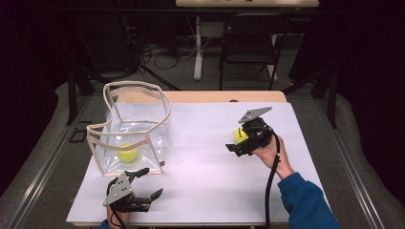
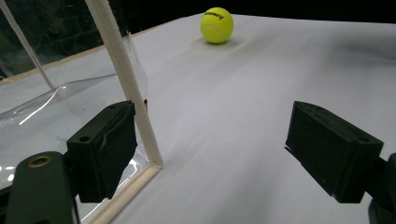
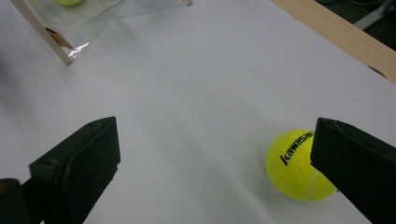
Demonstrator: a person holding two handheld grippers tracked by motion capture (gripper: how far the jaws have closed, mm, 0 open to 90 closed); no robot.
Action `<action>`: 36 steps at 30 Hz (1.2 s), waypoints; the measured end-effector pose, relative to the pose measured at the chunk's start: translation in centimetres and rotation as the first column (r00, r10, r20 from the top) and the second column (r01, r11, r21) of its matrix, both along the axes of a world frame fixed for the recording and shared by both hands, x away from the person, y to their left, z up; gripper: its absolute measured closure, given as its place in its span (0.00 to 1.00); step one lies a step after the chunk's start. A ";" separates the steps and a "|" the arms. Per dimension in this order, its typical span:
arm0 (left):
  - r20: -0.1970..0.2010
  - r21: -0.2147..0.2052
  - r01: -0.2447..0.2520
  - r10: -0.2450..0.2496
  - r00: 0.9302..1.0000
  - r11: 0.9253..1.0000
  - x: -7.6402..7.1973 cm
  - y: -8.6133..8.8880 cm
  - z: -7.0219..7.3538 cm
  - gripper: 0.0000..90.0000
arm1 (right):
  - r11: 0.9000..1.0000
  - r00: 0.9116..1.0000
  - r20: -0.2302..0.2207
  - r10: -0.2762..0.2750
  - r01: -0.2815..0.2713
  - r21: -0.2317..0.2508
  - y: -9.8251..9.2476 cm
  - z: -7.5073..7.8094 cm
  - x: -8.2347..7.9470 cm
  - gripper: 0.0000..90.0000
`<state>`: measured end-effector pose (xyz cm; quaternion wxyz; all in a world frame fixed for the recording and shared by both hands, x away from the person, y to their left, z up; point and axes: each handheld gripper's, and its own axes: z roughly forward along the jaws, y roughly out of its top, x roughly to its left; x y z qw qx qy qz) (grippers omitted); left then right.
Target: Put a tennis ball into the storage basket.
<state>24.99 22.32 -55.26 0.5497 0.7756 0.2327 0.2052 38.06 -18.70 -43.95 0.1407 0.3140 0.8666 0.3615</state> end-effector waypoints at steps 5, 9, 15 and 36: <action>-0.003 0.001 0.001 -0.001 1.000 1.000 0.0 0.0 0.0 0.18 | 1.000 1.000 -0.008 -0.007 0.007 -0.002 -0.3 -0.7 -0.2 0.01; -0.002 0.007 0.005 -0.005 1.000 1.000 0.0 -0.1 0.0 0.18 | 1.000 1.000 -0.010 -0.012 0.012 -0.003 -0.6 -1.2 -0.4 0.01; -0.002 0.008 0.006 -0.006 1.000 1.000 0.0 0.0 0.0 0.18 | 1.000 1.000 -0.022 -0.021 0.021 -0.003 -0.9 -1.9 -0.6 0.01; -0.004 0.009 0.003 -0.003 1.000 1.000 0.0 0.1 -0.1 0.18 | 0.998 0.996 -0.064 -0.066 0.066 -0.011 -2.6 -4.8 -0.9 0.01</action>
